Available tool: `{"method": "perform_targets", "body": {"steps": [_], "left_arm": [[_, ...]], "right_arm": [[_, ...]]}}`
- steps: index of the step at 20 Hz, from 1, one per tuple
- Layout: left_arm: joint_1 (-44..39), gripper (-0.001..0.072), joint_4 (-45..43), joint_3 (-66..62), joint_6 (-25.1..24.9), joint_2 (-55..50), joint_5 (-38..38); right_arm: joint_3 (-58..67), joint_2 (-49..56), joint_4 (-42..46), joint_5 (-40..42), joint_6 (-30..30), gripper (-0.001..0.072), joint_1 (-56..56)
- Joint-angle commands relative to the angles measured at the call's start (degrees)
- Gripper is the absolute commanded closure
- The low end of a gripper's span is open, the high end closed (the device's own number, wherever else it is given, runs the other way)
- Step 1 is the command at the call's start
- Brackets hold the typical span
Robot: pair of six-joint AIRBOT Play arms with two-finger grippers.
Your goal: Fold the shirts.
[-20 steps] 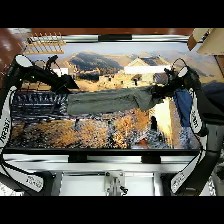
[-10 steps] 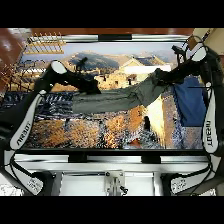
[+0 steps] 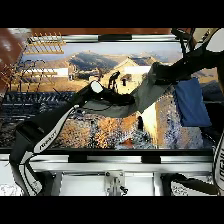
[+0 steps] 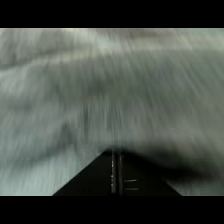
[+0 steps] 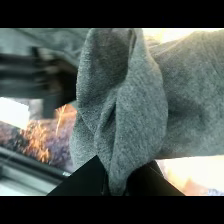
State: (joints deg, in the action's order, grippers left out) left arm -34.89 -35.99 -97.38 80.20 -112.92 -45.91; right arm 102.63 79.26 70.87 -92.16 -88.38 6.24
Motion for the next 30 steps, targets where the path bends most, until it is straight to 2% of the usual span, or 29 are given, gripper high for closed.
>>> {"method": "perform_targets", "body": {"steps": [1,3,5,10,13,18,23,24,25,26,28,30], "left_arm": [[-2.7,0.0677,9.0,0.0,-0.7,-3.0,5.1],[-2.5,0.0678,10.0,0.0,-5.5,-2.9,1.1],[-0.4,0.068,5.6,0.0,-4.9,-1.1,-2.4],[9.4,0.068,-24.0,0.0,4.5,12.7,-14.7],[17.4,0.0679,-37.8,0.0,6.3,24.8,-18.8],[32.6,0.0678,-39.5,0.0,6.7,42.9,-20.4],[42.0,0.0677,-40.4,0.0,6.5,55.5,-28.4],[42.9,0.0677,-40.4,0.0,6.5,56.9,-29.7],[43.5,0.0677,-40.4,0.0,6.4,58.1,-30.9],[43.6,0.0677,-40.4,0.0,6.2,58.8,-31.8],[43.6,0.0677,-40.4,0.4,6.0,59.3,-32.7],[43.6,0.0677,-40.4,2.2,6.0,59.3,-32.3]], "right_arm": [[0.0,-4.2,1.5,-1.5,-3.6,0.0646,2.8],[0.0,-4.5,2.9,-0.3,-4.3,0.0647,2.9],[0.0,-3.5,3.0,0.8,-4.2,0.0646,2.9],[0.0,3.1,1.6,3.0,-4.2,0.0647,3.0],[0.0,8.0,4.3,6.0,-4.3,0.0647,6.2],[0.0,15.6,4.3,17.5,-7.9,0.0647,16.3],[0.0,26.1,0.1,25.0,-12.6,0.0646,23.3],[0.0,27.8,-2.1,27.1,-13.5,0.0618,24.0],[0.0,29.2,-5.7,29.8,-13.8,0.0337,24.3],[0.0,29.9,-10.4,31.5,-12.8,0.0096,24.3],[0.0,29.0,-14.3,30.3,-9.9,0.0094,23.2],[0.0,26.3,-8.3,23.3,-10.0,0.0094,20.7]]}}
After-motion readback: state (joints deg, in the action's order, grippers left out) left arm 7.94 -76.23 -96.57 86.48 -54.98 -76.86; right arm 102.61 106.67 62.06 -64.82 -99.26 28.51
